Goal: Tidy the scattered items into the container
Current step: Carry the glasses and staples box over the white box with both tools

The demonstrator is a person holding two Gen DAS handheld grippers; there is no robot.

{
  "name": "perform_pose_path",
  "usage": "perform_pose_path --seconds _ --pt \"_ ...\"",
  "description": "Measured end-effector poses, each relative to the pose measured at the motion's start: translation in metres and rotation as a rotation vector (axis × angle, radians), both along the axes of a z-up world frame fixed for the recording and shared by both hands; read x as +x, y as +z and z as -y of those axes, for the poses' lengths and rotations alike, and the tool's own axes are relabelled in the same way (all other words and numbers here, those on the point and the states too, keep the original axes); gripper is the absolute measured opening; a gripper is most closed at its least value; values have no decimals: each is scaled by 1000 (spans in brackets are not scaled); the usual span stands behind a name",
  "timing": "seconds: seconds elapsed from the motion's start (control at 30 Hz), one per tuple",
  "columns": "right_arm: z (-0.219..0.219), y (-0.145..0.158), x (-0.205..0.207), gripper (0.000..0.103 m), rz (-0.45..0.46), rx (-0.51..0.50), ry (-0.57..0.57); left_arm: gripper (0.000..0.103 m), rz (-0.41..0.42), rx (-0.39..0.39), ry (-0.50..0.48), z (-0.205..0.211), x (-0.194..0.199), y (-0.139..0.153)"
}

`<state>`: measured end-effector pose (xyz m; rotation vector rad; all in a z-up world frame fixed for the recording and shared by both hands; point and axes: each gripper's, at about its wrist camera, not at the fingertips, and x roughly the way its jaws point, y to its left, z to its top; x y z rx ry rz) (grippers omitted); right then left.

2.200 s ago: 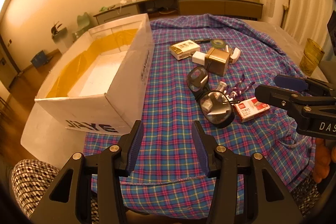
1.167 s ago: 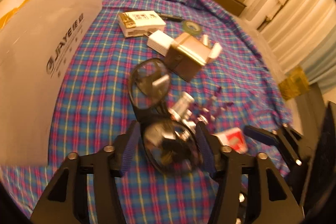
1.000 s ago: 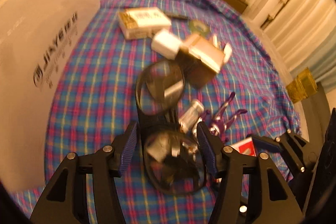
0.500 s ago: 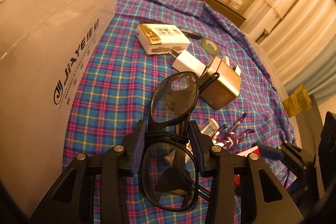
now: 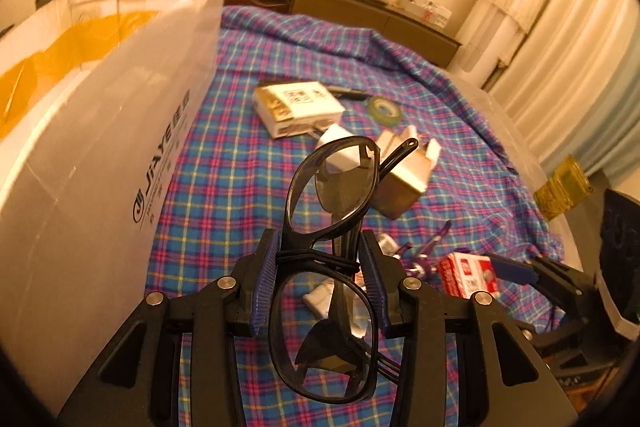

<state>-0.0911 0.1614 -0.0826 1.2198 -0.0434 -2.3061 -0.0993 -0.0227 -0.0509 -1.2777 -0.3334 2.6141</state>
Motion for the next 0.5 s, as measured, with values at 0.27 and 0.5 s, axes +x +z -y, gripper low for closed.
perform_pose_path --seconds 0.27,0.5 --pt "-4 11 5 77 -44 -20 -35 43 -73 9 -9 1 13 31" --pt "0 27 13 77 -86 -30 -77 43 -148 -15 0 8 27 59"
